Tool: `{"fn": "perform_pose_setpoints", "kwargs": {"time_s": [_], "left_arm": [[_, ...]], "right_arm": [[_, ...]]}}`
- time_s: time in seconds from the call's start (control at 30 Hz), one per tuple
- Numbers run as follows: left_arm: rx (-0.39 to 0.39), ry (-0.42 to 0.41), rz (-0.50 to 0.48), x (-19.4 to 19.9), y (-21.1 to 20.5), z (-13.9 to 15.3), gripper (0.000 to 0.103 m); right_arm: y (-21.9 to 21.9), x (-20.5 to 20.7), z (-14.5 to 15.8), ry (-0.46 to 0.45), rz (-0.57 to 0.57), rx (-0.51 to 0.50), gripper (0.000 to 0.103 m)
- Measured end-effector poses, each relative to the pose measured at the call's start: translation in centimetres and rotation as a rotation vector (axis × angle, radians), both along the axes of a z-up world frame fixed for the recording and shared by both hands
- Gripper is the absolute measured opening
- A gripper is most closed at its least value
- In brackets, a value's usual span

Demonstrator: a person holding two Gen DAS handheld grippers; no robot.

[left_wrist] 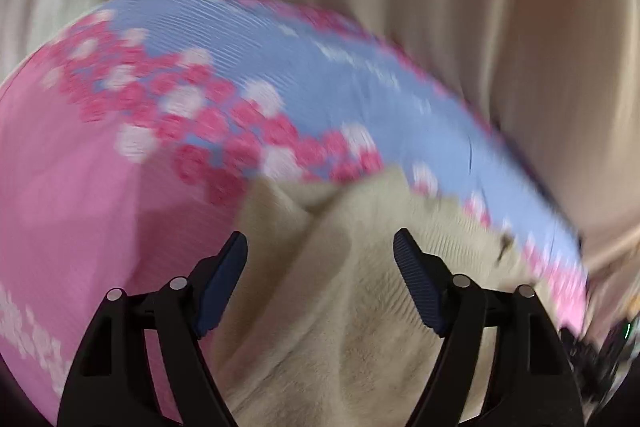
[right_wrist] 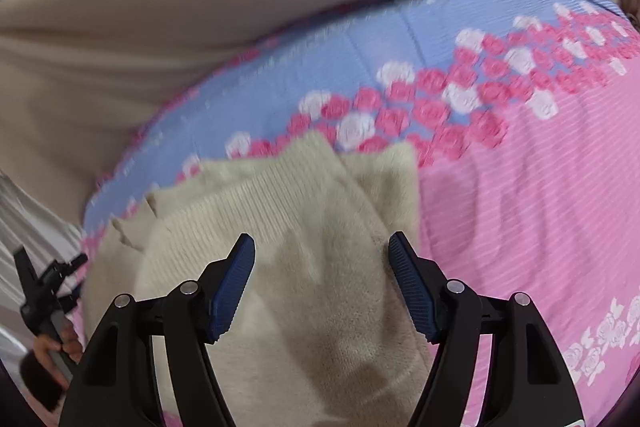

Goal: Fold small clothes
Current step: 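Fold the hem up toward the collar with both grippers and release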

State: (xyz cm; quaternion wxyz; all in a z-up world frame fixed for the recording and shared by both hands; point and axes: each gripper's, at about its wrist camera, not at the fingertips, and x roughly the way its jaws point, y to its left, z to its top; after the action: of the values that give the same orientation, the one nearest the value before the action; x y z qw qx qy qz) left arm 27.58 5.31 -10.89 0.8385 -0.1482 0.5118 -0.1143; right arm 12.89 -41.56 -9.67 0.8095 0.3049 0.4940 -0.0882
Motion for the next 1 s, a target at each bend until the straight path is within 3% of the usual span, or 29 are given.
{"fn": "perform_pose_setpoints", "kwargs": {"time_s": [0.03, 0.07, 0.1, 0.2, 0.27, 0.37, 0.47, 0.53, 0.6, 0.63, 0.73, 0.77, 0.8, 0.83, 0.9, 1.0], "left_arm": [[-0.007, 0.02, -0.04, 0.2, -0.6, -0.6, 0.025], [-0.001, 0.054, -0.059, 0.6, -1.0, -1.2, 0.008], [-0.022, 0.054, -0.041, 0.7, -0.7, -0.9, 0.007], [-0.073, -0.036, 0.03, 0.0, 1.1, 1.6, 0.006], [-0.059, -0.009, 0.081, 0.5, 1.9, 0.9, 0.007], [0.002, 0.105, 0.106, 1.5, 1.7, -2.9, 0.008], [-0.013, 0.048, 0.129, 0.6, 2.0, -1.4, 0.014], [-0.016, 0.003, 0.134, -0.4, 2.3, 0.7, 0.024], [-0.005, -0.051, 0.129, -1.1, 2.3, 2.5, 0.037], [0.005, -0.079, 0.12, -1.3, 1.9, 3.4, 0.046], [0.054, -0.079, 0.034, 0.3, -0.9, 3.6, 0.056], [0.072, -0.069, -0.002, 0.8, -1.9, 3.0, 0.056], [0.087, -0.05, -0.039, 1.4, -2.8, 2.1, 0.055], [0.098, -0.028, -0.06, 2.2, -3.5, 1.1, 0.049], [0.136, 0.031, -0.047, 3.5, -3.3, -1.2, 0.042], [0.086, 0.02, 0.038, 4.4, -1.2, -1.6, 0.042]], "right_arm": [[-0.1, 0.1, -0.2, 0.018, -0.002, 0.012, 0.007], [-0.3, -0.2, 0.5, -0.021, -0.028, 0.023, 0.007], [-0.7, -0.8, 1.9, -0.09, -0.051, 0.022, 0.006], [-2.4, -3.1, 4.6, -0.198, -0.139, 0.019, 0.006], [-3.5, -2.9, 2.6, -0.127, -0.146, 0.02, 0.006], [-3.7, -1.6, -1.6, 0.044, -0.087, 0.012, 0.009], [-2.7, -2.2, 1.5, -0.037, -0.087, -0.063, 0.022], [-1.7, -2.9, 4.2, -0.11, -0.082, -0.118, 0.043], [-0.2, -2.3, 5.7, -0.148, -0.022, -0.165, 0.048], [0.4, -1.4, 5.7, -0.136, 0.015, -0.17, 0.05], [2.1, 2.1, 4.0, -0.061, 0.118, -0.22, 0.05], [2.3, 3.2, 2.8, -0.029, 0.142, -0.224, 0.05], [2.5, 3.8, 2.1, -0.004, 0.155, -0.212, 0.033], [2.0, 4.7, 0.5, 0.041, 0.165, -0.169, 0.004], [0.3, 5.1, -1.4, 0.106, 0.119, -0.14, 0.0], [-2.4, 4.0, -1.3, 0.079, -0.013, -0.113, 0.0]]}}
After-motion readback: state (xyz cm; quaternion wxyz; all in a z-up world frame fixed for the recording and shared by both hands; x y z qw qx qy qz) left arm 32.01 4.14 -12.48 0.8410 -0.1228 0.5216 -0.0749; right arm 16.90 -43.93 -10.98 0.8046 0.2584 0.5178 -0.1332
